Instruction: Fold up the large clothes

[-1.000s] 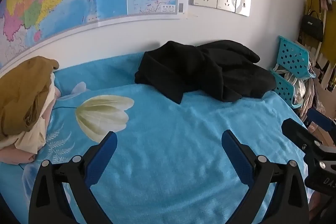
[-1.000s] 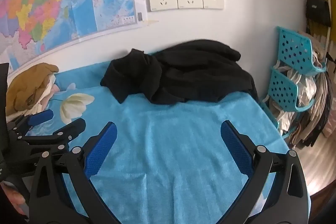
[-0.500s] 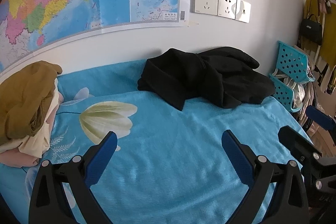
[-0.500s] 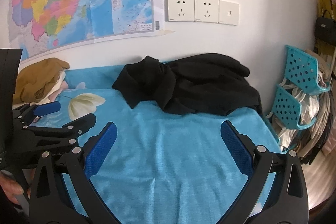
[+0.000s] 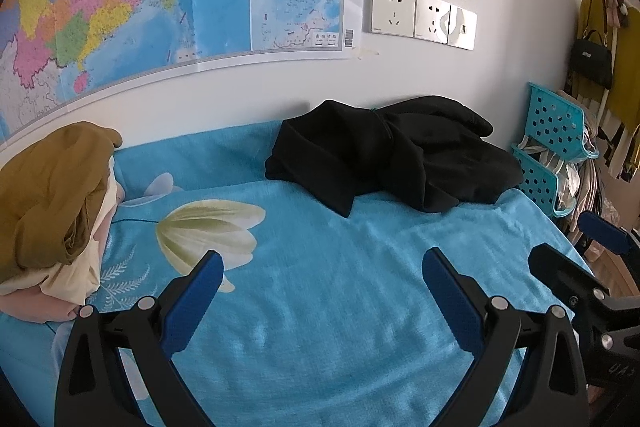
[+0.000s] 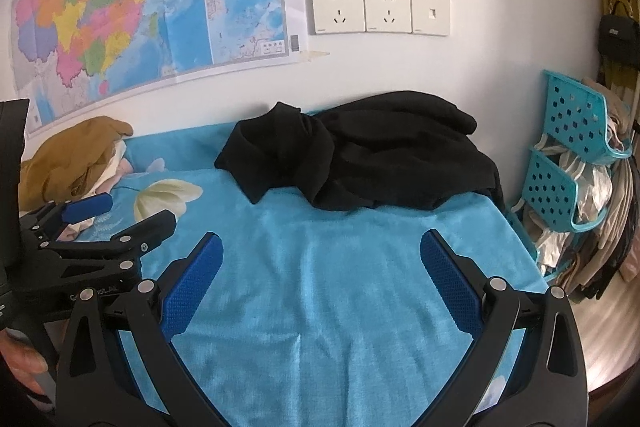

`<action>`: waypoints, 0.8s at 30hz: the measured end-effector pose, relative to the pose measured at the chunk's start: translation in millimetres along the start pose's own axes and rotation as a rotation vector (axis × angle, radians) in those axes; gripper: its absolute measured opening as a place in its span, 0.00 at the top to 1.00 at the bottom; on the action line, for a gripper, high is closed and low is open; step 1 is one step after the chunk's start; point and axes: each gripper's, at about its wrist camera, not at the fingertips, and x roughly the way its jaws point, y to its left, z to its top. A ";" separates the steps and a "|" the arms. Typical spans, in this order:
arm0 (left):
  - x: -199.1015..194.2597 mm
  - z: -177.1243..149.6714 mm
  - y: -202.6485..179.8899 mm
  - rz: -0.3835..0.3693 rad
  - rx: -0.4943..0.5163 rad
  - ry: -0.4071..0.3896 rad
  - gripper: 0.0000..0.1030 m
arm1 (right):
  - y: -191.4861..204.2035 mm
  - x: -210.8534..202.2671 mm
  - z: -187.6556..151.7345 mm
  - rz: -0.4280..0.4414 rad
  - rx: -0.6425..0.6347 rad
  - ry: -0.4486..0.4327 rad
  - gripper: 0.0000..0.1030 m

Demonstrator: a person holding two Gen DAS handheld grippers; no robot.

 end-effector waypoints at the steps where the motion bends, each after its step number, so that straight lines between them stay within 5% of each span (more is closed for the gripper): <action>1: -0.4 0.4 0.5 -0.001 -0.002 -0.001 0.06 | 0.0 -0.3 0.4 -0.003 -0.001 -0.001 0.05; 24: -0.5 9.9 -2.2 -0.006 0.001 -0.017 0.06 | -3.5 -0.1 11.1 0.022 0.010 -0.024 0.05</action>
